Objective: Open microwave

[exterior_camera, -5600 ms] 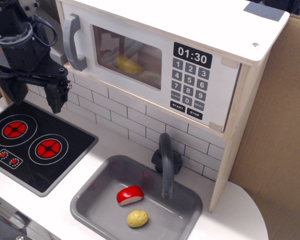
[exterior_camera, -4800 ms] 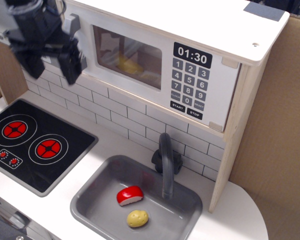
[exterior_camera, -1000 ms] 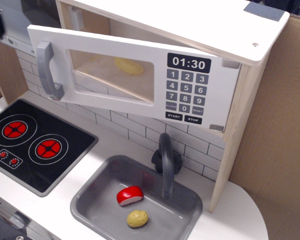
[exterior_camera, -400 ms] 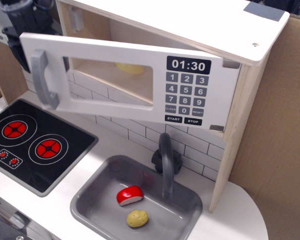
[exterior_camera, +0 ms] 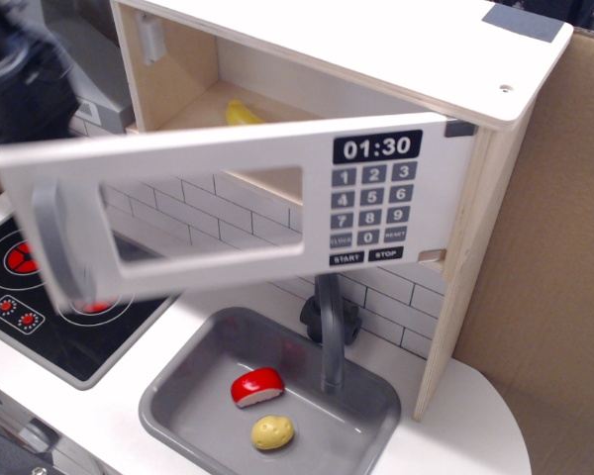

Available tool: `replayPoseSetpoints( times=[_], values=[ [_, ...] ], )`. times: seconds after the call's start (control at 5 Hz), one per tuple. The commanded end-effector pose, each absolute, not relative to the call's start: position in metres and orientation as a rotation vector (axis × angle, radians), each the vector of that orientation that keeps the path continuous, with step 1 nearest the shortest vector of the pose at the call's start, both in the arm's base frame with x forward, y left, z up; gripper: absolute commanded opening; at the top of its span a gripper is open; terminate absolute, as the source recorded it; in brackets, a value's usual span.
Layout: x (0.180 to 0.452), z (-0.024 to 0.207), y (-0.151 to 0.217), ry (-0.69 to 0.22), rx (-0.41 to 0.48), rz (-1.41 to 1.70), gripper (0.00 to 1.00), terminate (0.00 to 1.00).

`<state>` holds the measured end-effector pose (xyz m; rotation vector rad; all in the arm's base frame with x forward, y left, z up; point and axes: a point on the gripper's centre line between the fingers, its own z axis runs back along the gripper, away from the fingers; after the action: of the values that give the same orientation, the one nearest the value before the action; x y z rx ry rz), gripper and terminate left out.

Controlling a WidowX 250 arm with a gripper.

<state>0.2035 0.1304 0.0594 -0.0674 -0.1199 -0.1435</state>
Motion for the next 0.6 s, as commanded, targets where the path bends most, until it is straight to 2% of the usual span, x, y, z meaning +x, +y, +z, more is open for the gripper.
replayPoseSetpoints(
  times=[0.0,0.4],
  values=[
    [0.151,0.060,0.089,-0.034,-0.007,-0.201,1.00,0.00],
    [0.153,0.058,0.033,0.027,-0.015,-0.170,1.00,0.00]
  ],
)
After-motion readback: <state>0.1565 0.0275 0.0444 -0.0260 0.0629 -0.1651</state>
